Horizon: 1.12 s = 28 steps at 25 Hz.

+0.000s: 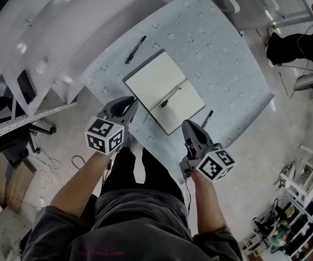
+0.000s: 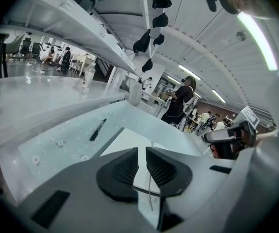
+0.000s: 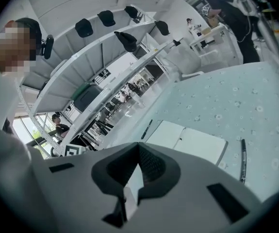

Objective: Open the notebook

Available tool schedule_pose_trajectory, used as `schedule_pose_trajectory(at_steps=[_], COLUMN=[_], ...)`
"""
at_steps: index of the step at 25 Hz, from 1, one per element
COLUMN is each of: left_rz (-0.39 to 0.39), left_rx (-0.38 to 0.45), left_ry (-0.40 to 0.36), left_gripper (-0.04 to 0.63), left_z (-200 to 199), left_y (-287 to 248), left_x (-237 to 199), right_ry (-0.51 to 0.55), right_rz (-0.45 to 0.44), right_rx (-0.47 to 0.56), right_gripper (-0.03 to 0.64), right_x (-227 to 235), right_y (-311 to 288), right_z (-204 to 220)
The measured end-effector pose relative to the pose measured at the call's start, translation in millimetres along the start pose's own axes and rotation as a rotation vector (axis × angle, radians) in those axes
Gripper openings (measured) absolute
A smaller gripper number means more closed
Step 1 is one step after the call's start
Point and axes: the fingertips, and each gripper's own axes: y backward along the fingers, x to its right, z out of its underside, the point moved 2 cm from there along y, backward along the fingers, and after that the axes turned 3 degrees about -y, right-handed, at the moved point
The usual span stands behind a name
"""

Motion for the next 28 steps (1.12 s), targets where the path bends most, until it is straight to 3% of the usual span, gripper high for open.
schedule_pose_trajectory(at_steps=[10, 28], left_rz=[0.026, 0.073], left_rx=[0.097, 0.222], left_ry=[-0.174, -0.435], left_gripper=[0.041, 0.026], left_z=[-68, -131], left_y=[31, 107], left_x=[35, 97], right_ry=[0.074, 0.226], right_rz=[-0.003, -0.03], right_rx=[0.076, 0.213], right_gripper=[0.002, 0.002], right_x=[-35, -102], right_y=[20, 73], right_z=[-41, -87])
